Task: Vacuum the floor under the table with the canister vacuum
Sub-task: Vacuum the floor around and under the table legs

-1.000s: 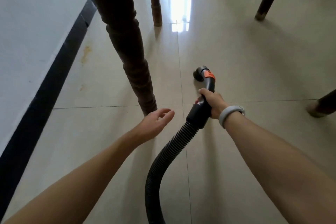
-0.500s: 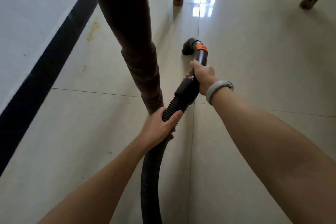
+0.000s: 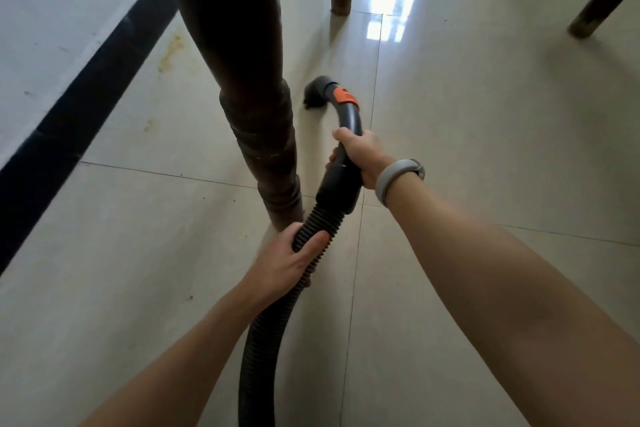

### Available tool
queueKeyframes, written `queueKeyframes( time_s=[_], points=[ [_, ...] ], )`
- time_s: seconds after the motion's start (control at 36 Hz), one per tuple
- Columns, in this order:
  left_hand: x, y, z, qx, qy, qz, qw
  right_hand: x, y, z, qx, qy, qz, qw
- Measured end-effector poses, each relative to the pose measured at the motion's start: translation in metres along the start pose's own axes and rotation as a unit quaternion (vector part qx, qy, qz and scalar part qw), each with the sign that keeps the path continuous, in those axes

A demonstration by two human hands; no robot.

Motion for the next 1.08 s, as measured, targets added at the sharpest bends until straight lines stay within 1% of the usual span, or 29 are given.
queueKeyframes(
  time_s=[0.11, 0.19, 0.25, 0.36, 0.44, 0.56, 0.61, 0.69, 0.78, 0.86, 0.97, 1.03, 1.08],
  points=[
    [0.028, -0.019, 0.024, -0.012, 0.047, -0.034, 0.998, -0.059, 0.004, -0.002, -0.025, -0.158, -0.024, 0.987],
    [0.048, -0.020, 0.030, -0.018, 0.071, -0.049, 0.996, -0.093, -0.003, -0.009, -0.016, -0.213, -0.022, 0.977],
    [0.055, -0.012, 0.025, -0.021, 0.071, -0.036, 0.997, -0.100, -0.012, -0.015, -0.010, -0.205, -0.010, 0.979],
    [0.047, 0.004, 0.009, -0.037, 0.063, -0.025, 0.997, -0.079, -0.022, -0.027, -0.009, -0.126, 0.013, 0.992],
    [0.032, 0.013, -0.003, -0.047, 0.052, -0.026, 0.997, -0.051, -0.024, -0.031, -0.003, -0.077, -0.006, 0.997],
    [0.023, 0.024, -0.025, -0.064, 0.044, 0.008, 0.997, -0.023, -0.030, -0.039, 0.020, 0.004, -0.026, 0.999],
    [0.025, 0.027, -0.034, -0.060, 0.037, 0.021, 0.997, -0.020, -0.035, -0.044, 0.031, 0.023, -0.038, 0.999],
    [0.031, 0.030, -0.044, -0.048, 0.055, 0.026, 0.997, -0.026, -0.045, -0.057, 0.032, 0.020, -0.026, 0.999],
    [0.036, 0.032, -0.059, -0.065, 0.091, 0.035, 0.993, -0.037, -0.058, -0.074, 0.040, -0.006, -0.016, 0.999],
    [0.034, 0.030, -0.086, -0.082, 0.105, 0.052, 0.990, -0.045, -0.071, -0.104, 0.077, -0.046, 0.007, 0.996],
    [0.017, 0.020, -0.131, -0.087, 0.121, 0.147, 0.978, -0.040, -0.083, -0.159, 0.140, -0.078, 0.085, 0.983],
    [0.006, 0.011, -0.154, -0.091, 0.147, 0.177, 0.969, -0.032, -0.086, -0.188, 0.163, -0.089, 0.114, 0.976],
    [-0.005, 0.001, -0.180, -0.110, 0.178, 0.175, 0.962, -0.020, -0.089, -0.212, 0.182, -0.104, 0.123, 0.970]
  ],
)
Point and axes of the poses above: each hand's wrist, its own z-axis towards the middle knuckle, its own x-axis out of the palm, y = z × x, the point moved 3 cm from there along z, towards the middle knuckle, and after that the axes turned 6 degrees about -z, right-handed, at the moved point
